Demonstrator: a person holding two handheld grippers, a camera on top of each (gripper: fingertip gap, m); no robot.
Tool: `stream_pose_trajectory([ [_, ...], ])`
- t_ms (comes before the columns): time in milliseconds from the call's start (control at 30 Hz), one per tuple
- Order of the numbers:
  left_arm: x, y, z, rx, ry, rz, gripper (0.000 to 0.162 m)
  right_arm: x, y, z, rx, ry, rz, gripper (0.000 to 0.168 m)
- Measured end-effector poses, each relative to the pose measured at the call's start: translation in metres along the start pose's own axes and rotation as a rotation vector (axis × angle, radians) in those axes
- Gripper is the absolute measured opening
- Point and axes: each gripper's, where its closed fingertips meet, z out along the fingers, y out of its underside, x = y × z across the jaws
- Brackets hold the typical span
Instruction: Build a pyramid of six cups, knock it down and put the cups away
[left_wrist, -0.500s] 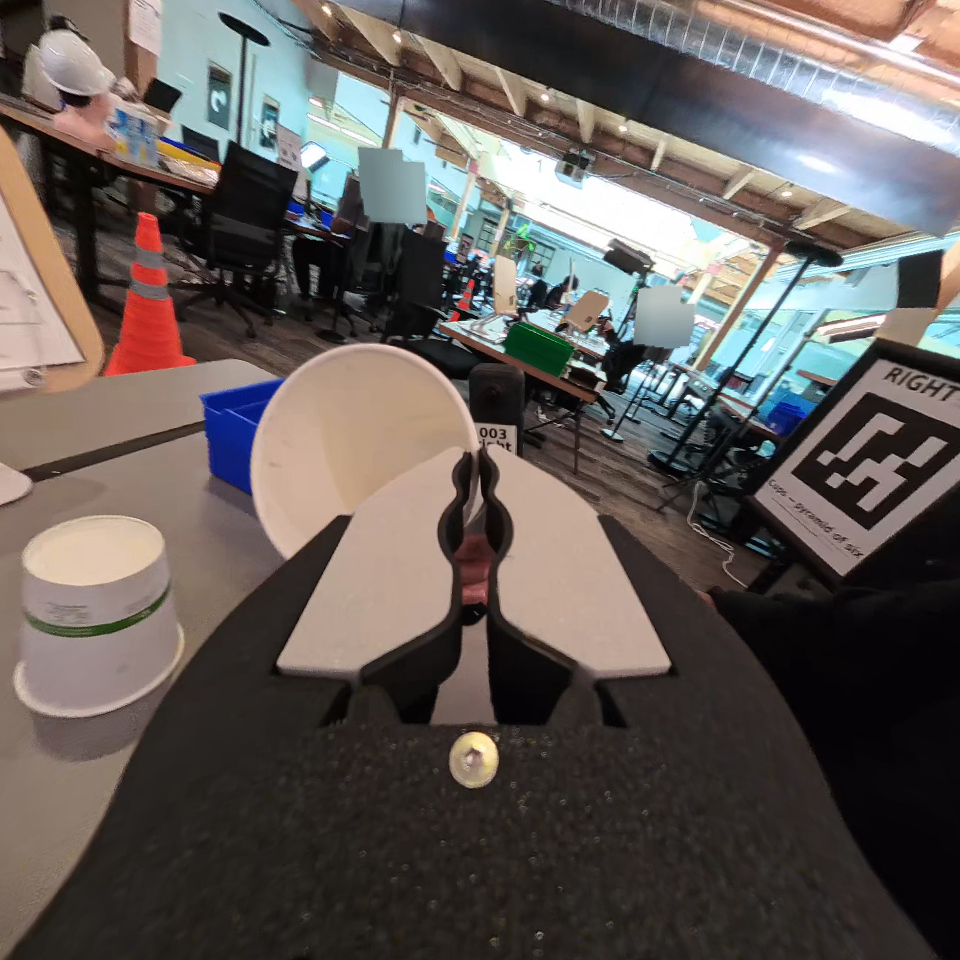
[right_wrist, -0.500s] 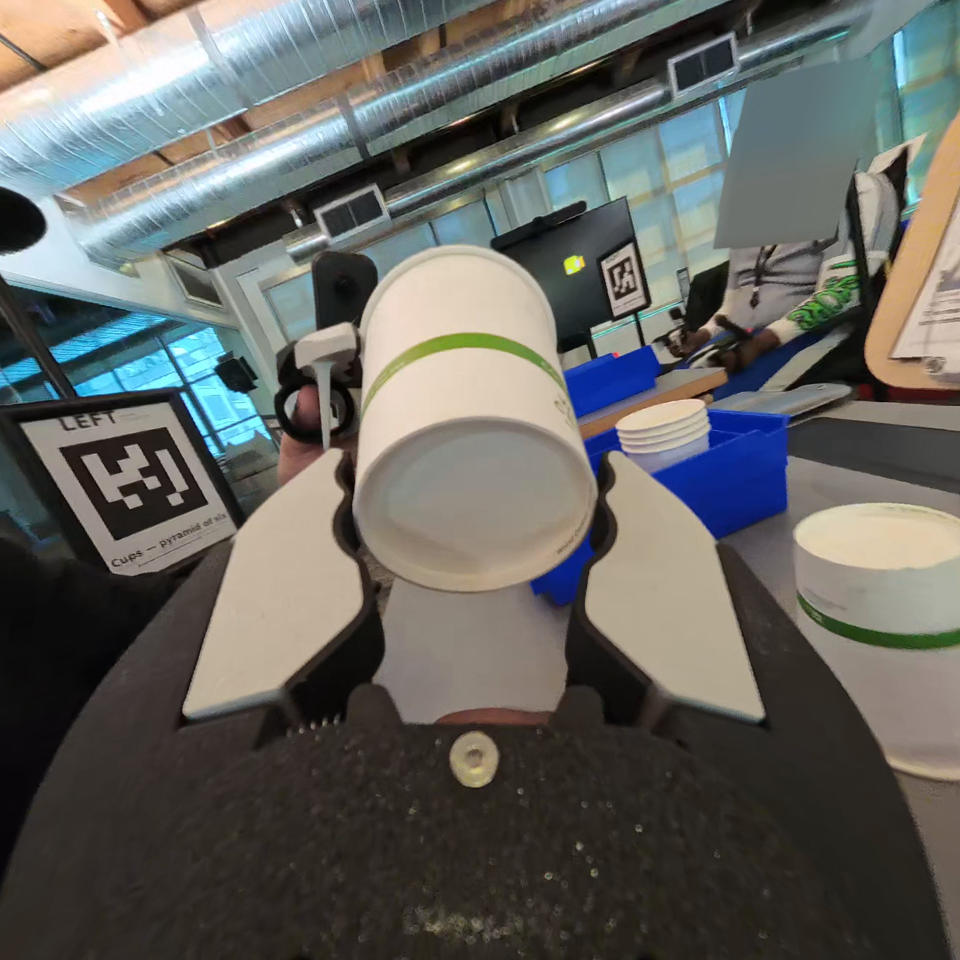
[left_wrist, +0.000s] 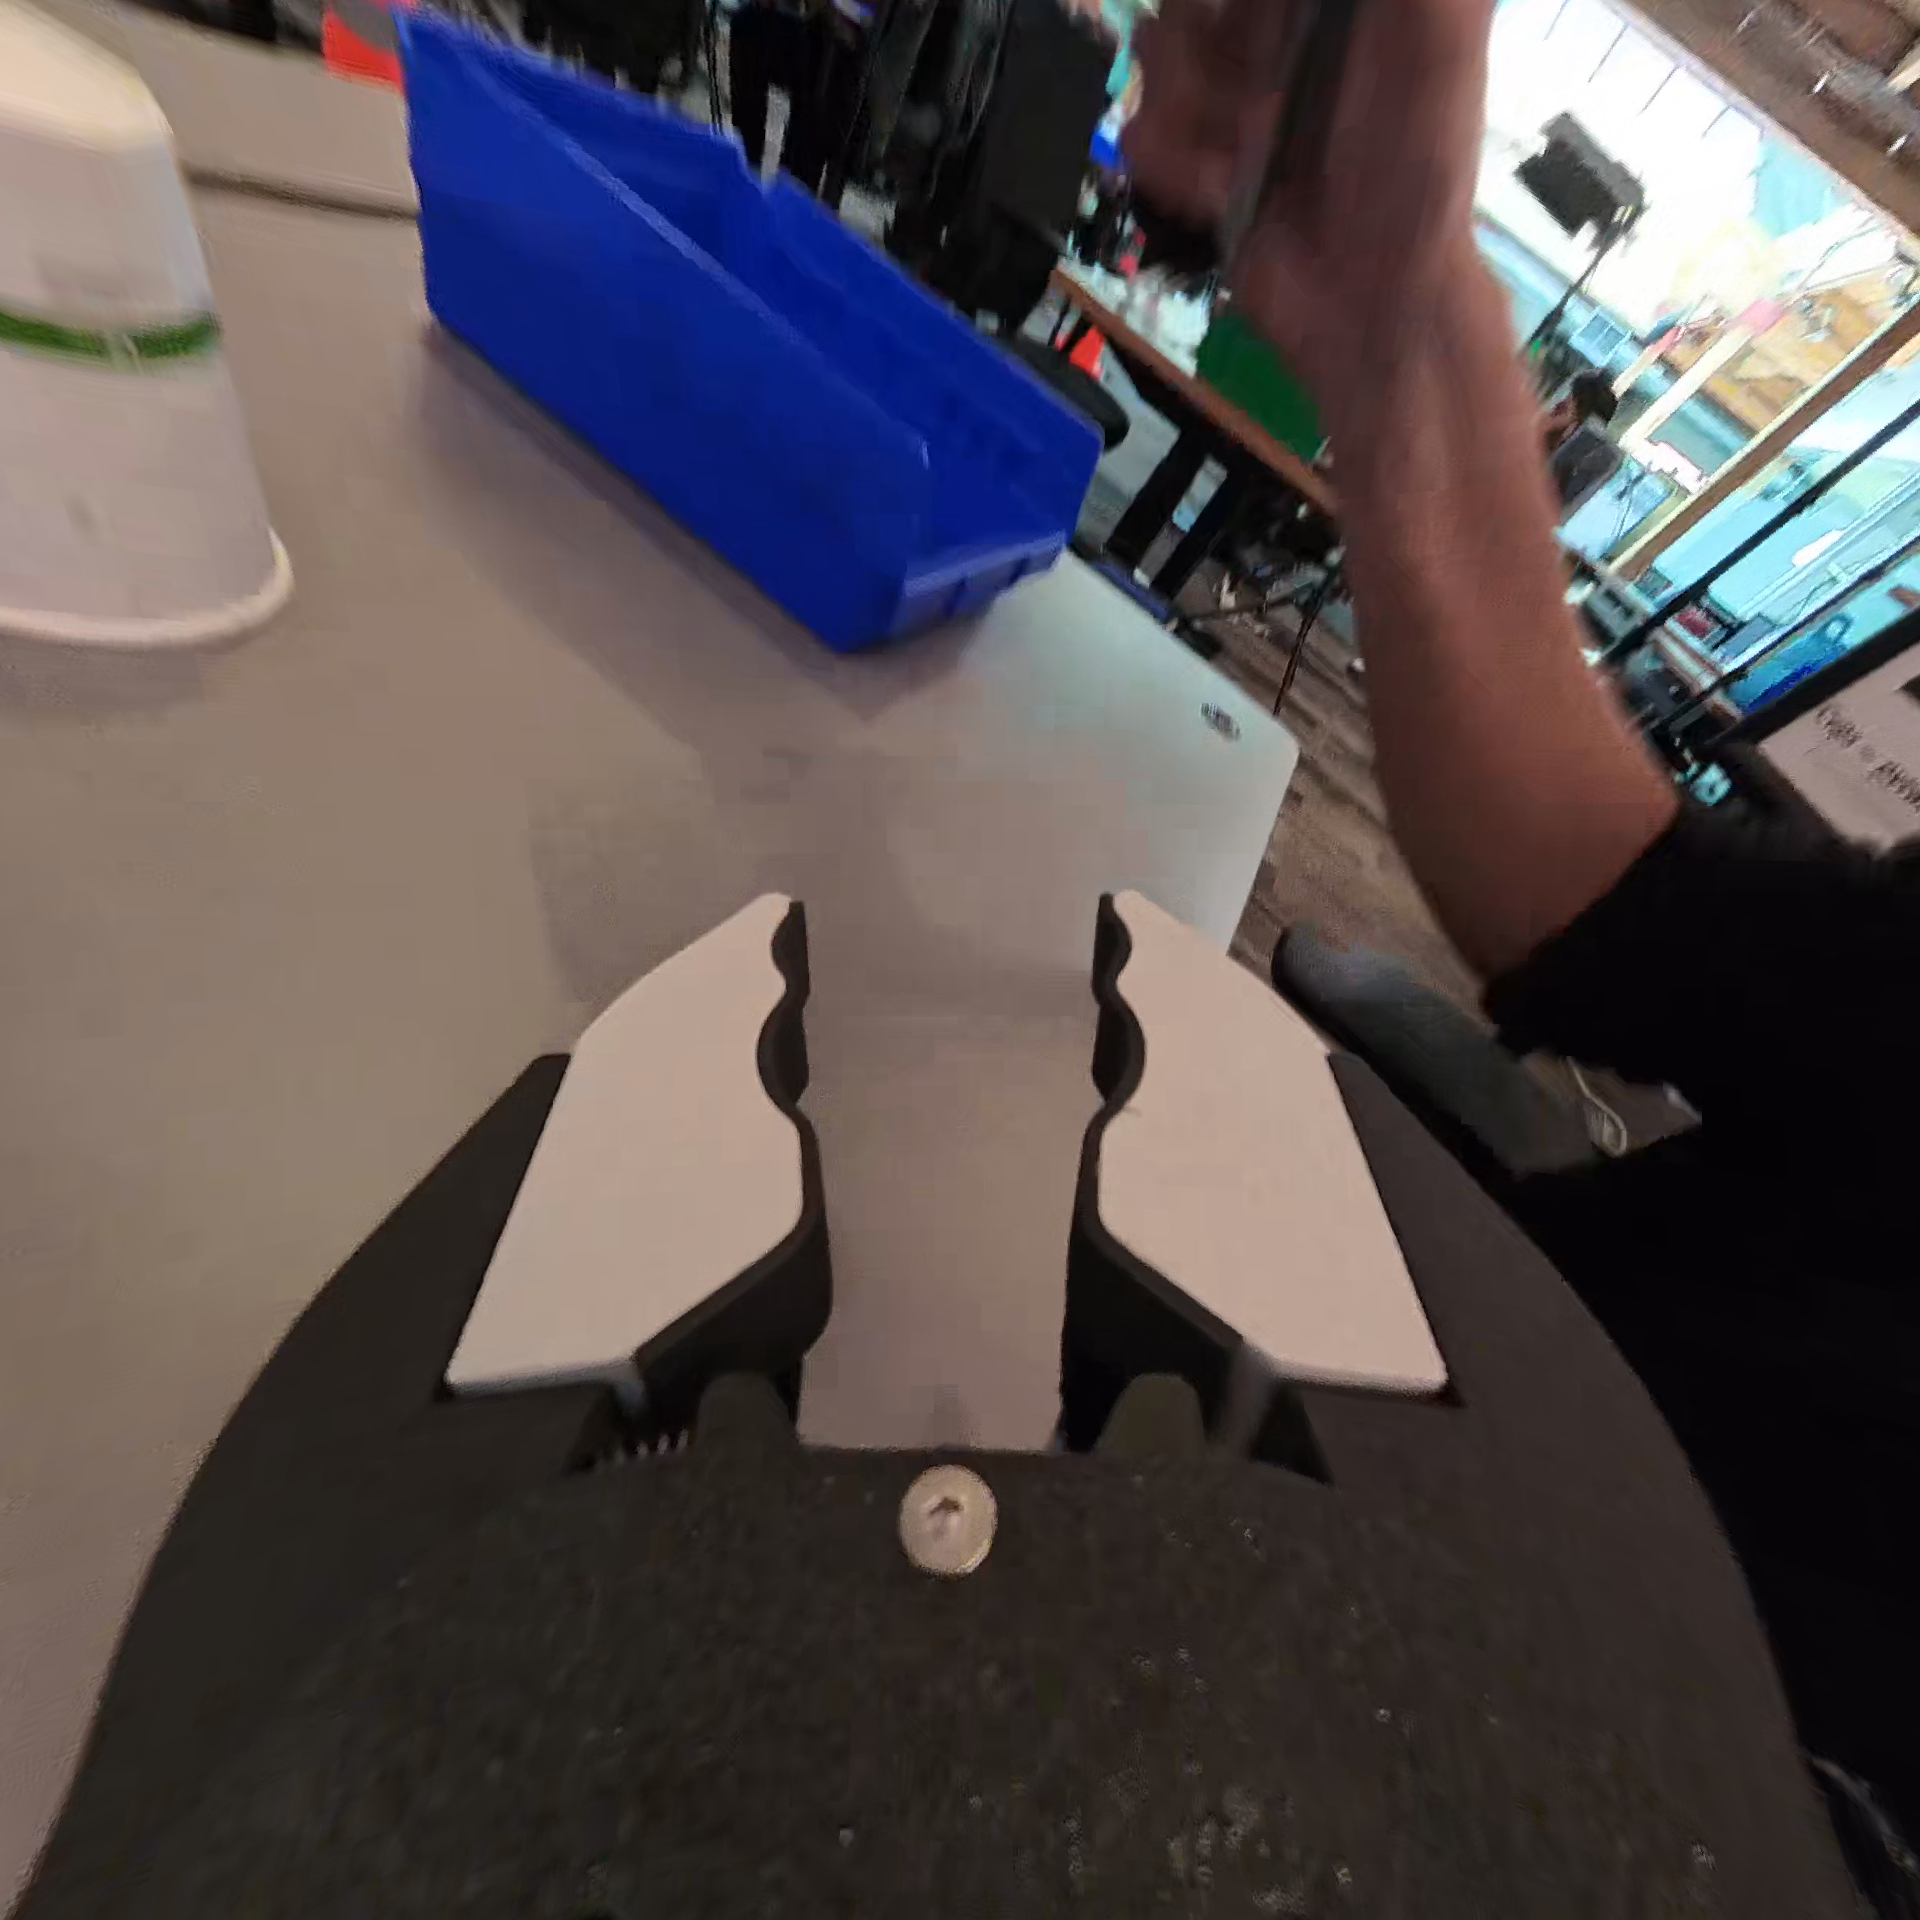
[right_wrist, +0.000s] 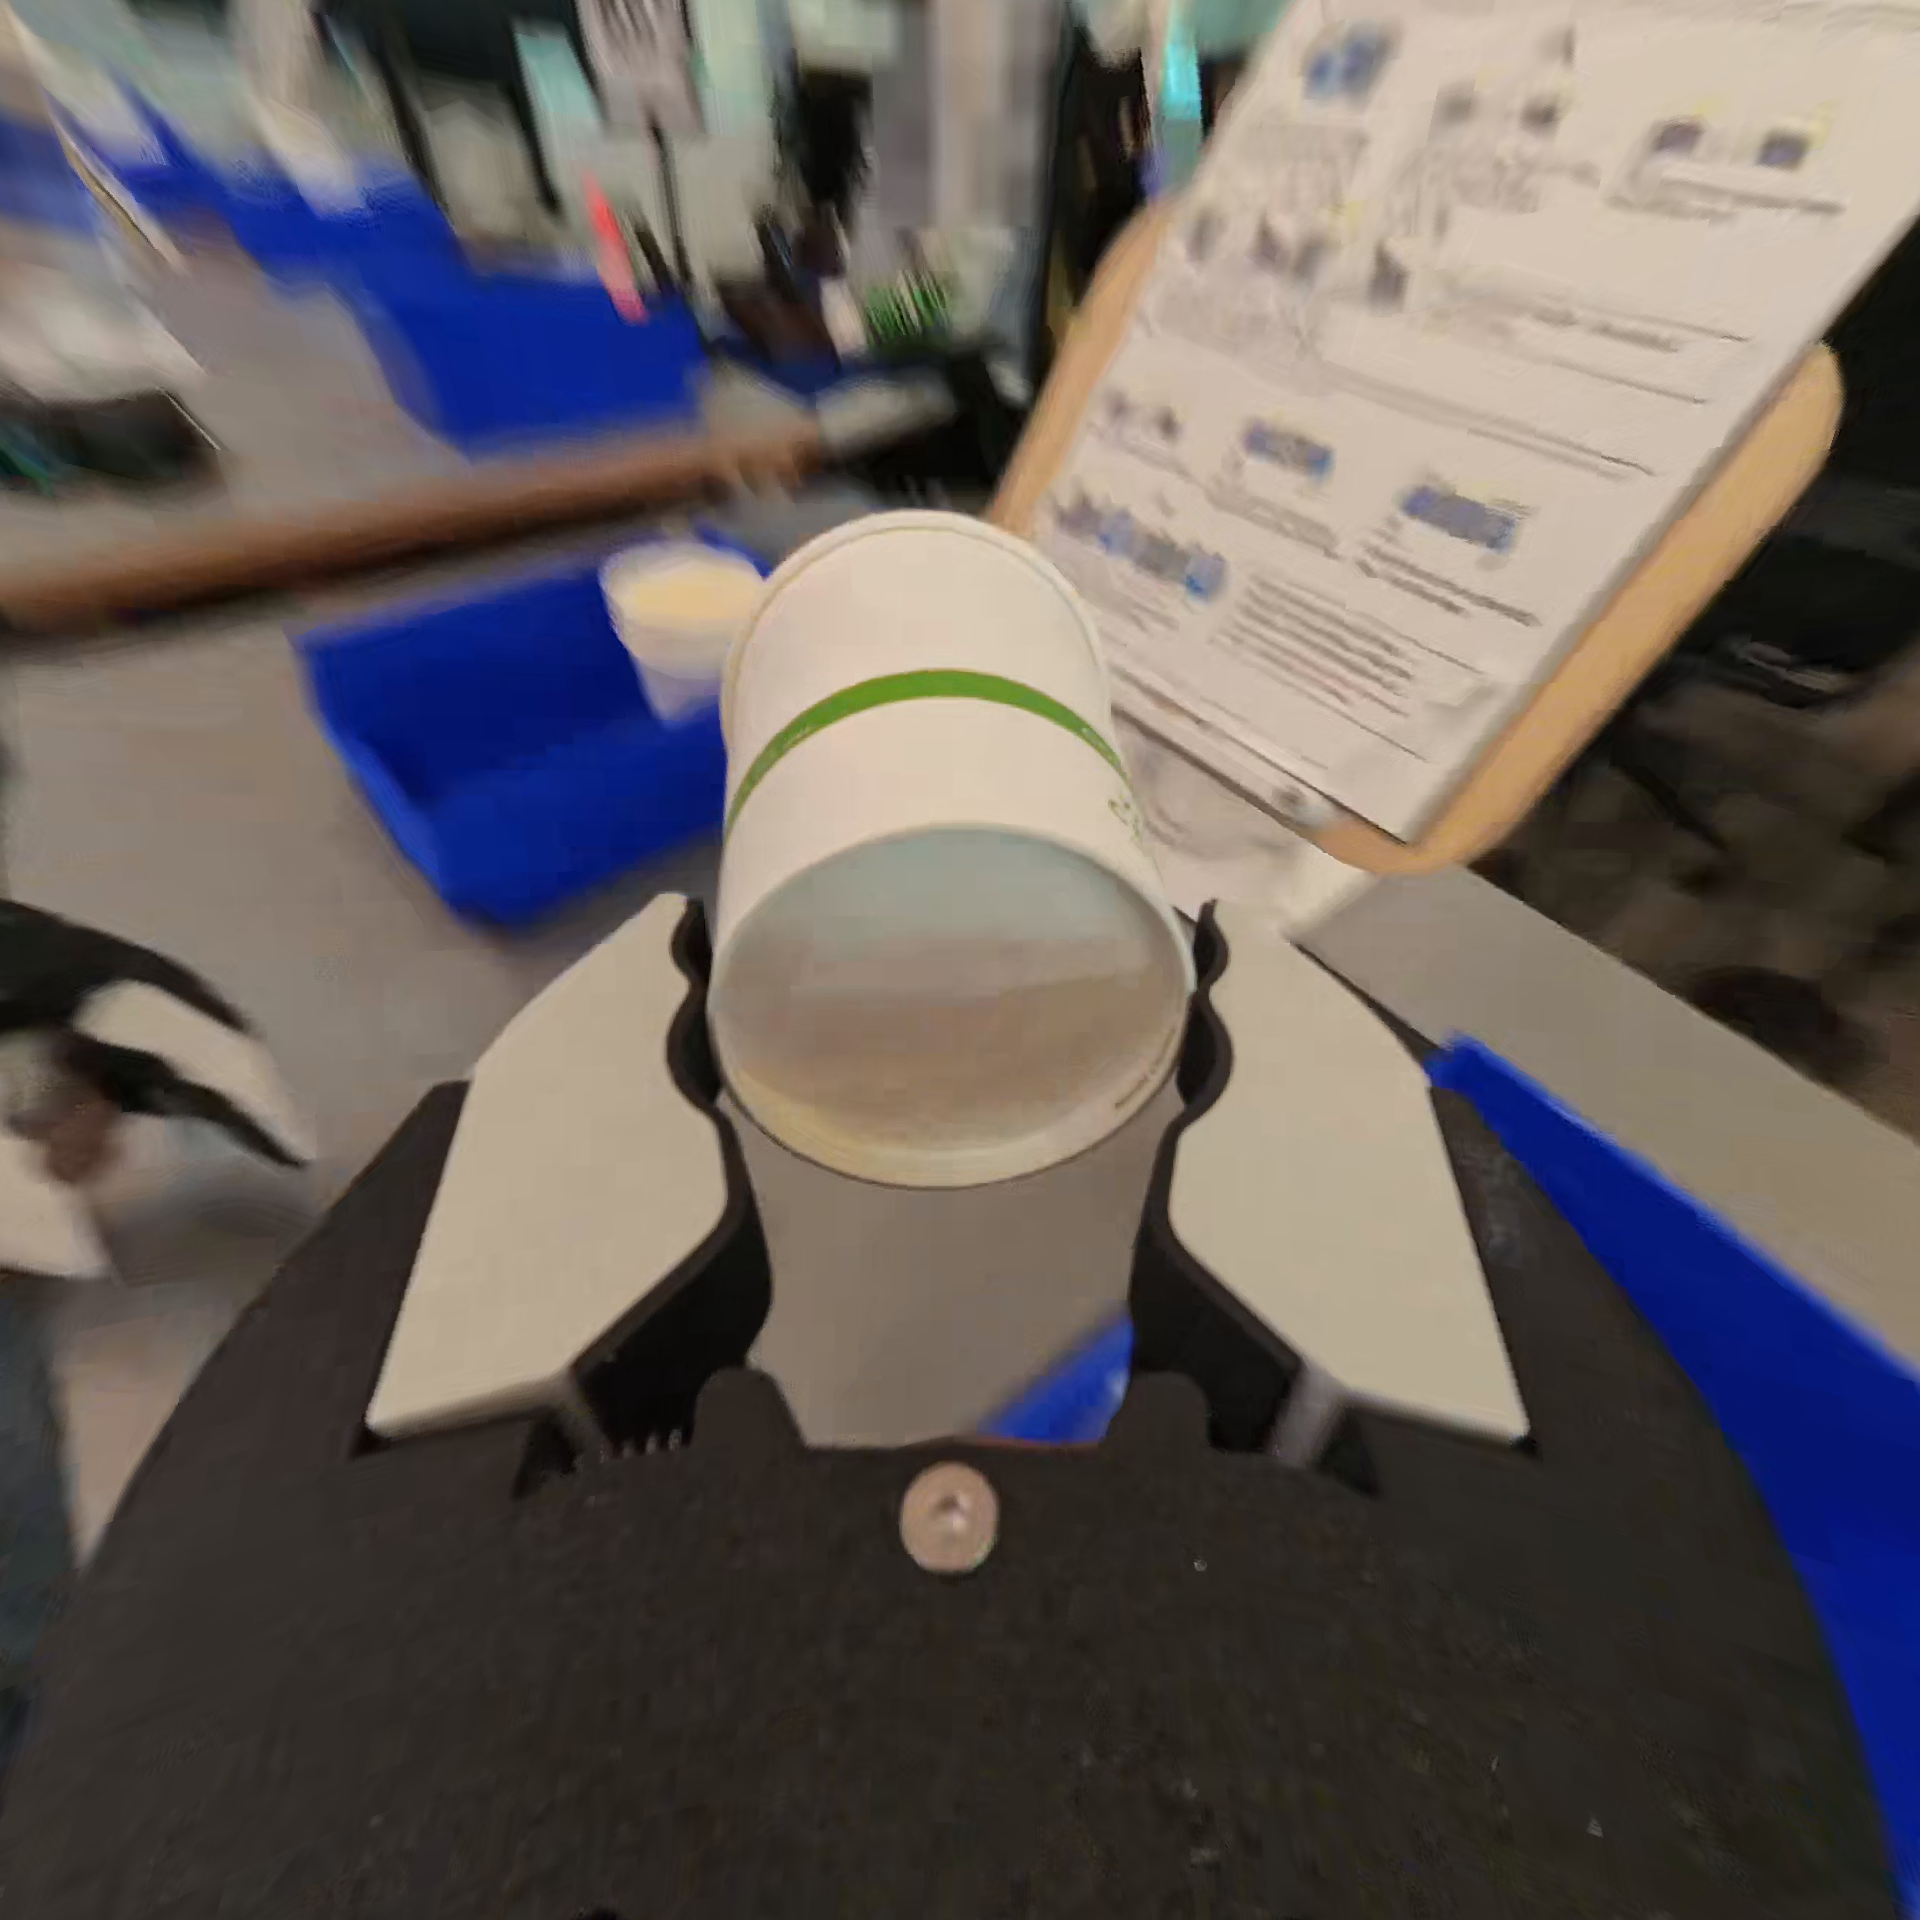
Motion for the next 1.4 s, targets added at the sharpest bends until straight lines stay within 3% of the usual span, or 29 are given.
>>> stream_pose_trajectory([
  [67, 0.003, 0.024, 0.006, -0.056, -0.012, 0.01, 0.051, 0.024, 0.003, 0.01, -0.232, 0.073, -0.142, 0.087],
  [167, 0.007, 0.039, 0.016, -0.13, -0.005, 0.049, 0.051, 0.04, 0.019, 0.04, -0.544, 0.05, -0.271, 0.087],
  [333, 0.011, 0.05, 0.022, -0.181, 0.034, 0.066, 0.051, 0.043, 0.093, 0.086, -1.034, -0.066, -0.365, 0.087],
  [533, 0.009, 0.053, 0.019, -0.196, 0.024, 0.111, 0.051, 0.04, 0.15, 0.119, -1.239, -0.125, -0.371, 0.087],
  [1100, 0.011, 0.061, 0.022, -0.239, 0.055, 0.093, 0.052, 0.034, 0.173, 0.133, -1.324, -0.187, -0.343, 0.088],
  [1200, 0.012, 0.062, 0.022, -0.243, 0.059, 0.088, 0.052, 0.04, 0.166, 0.126, -1.329, -0.162, -0.366, 0.112],
  [1300, 0.012, 0.06, 0.021, -0.234, 0.061, 0.087, 0.052, 0.038, 0.12, 0.119, -1.151, -0.123, -0.379, 0.111],
  [1400, 0.011, 0.057, 0.019, -0.222, 0.061, 0.093, 0.052, 0.003, 0.064, 0.102, -0.827, -0.131, -0.401, 0.105],
])
